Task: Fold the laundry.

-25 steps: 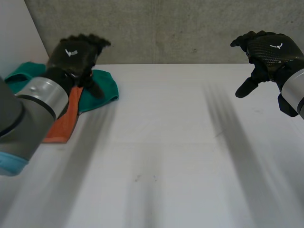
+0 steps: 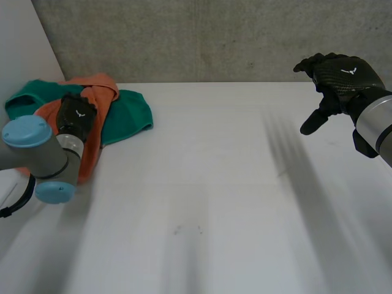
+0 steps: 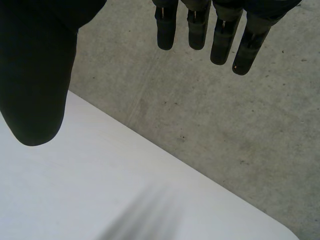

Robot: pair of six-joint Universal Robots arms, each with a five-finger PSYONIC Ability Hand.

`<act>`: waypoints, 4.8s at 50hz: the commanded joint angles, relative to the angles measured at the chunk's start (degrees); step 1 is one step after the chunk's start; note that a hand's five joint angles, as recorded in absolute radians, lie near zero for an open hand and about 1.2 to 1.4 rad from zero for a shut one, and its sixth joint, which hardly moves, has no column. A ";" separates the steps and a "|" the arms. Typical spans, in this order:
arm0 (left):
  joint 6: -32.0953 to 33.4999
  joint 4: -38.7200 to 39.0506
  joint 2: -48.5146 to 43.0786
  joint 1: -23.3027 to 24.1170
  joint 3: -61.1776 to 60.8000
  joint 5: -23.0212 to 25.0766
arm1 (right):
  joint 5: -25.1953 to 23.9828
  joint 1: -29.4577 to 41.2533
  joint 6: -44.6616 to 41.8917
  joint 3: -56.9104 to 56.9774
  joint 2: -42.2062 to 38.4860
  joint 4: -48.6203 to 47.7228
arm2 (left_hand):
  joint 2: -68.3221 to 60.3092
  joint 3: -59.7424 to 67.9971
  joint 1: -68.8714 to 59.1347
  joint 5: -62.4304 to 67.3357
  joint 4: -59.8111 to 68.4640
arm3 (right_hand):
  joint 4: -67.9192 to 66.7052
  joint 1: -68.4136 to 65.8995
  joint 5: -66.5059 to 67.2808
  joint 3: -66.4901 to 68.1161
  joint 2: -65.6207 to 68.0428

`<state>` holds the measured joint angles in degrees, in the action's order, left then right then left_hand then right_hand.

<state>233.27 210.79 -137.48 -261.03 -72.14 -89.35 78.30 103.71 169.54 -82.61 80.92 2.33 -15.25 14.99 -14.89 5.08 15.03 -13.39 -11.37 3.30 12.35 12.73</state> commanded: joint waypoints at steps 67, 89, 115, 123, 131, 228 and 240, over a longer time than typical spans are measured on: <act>-2.56 -12.86 -4.89 7.20 11.30 12.27 | 0.27 0.09 -4.57 -0.10 -5.69 0.21 | -4.35 4.61 -4.72 4.53 4.57 | 3.39 1.37 -3.30 -2.35 -2.73; -16.07 -8.47 8.09 18.00 4.21 1.29 | 0.27 -0.70 -4.66 0.52 -5.60 0.21 | -64.75 65.01 -65.11 64.92 64.97 | 3.39 1.37 -3.30 -2.35 -2.73; -53.97 -14.35 4.15 41.92 9.30 -2.76 | 0.36 -0.88 -4.57 1.57 -5.07 0.48 | -30.12 30.38 -30.48 30.29 30.34 | 3.39 1.37 -3.30 -2.35 -2.73; -52.74 -14.61 8.71 38.59 6.93 -2.58 | 0.27 -0.70 -5.10 2.10 -4.90 4.16 | 4.36 -4.11 4.00 -4.19 -4.15 | 3.39 1.37 -3.30 -2.35 -2.73; -48.62 -14.53 17.42 23.82 2.26 -0.39 | 0.36 0.09 -4.49 2.10 -4.90 15.31 | 1.84 -1.59 1.48 -1.67 -1.63 | 3.39 1.37 -3.30 -2.35 -2.73; -30.77 -18.65 6.52 15.72 11.33 11.13 | 8.44 9.67 -23.91 -6.60 -5.68 3.91 | -64.75 65.01 -65.11 64.92 64.97 | -66.61 -68.63 66.70 67.65 67.27; -30.06 -22.28 5.55 15.20 17.87 9.73 | 10.28 9.58 -24.79 9.99 -19.22 -1.71 | -64.75 65.01 -65.11 64.92 64.97 | -66.61 -68.63 66.70 67.65 67.27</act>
<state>202.98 187.21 -131.08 -245.50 -61.26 -78.32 87.05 113.24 145.02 -82.27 66.82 3.68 -68.62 68.29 -60.06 53.83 68.60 -68.10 -54.80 55.46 67.76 66.90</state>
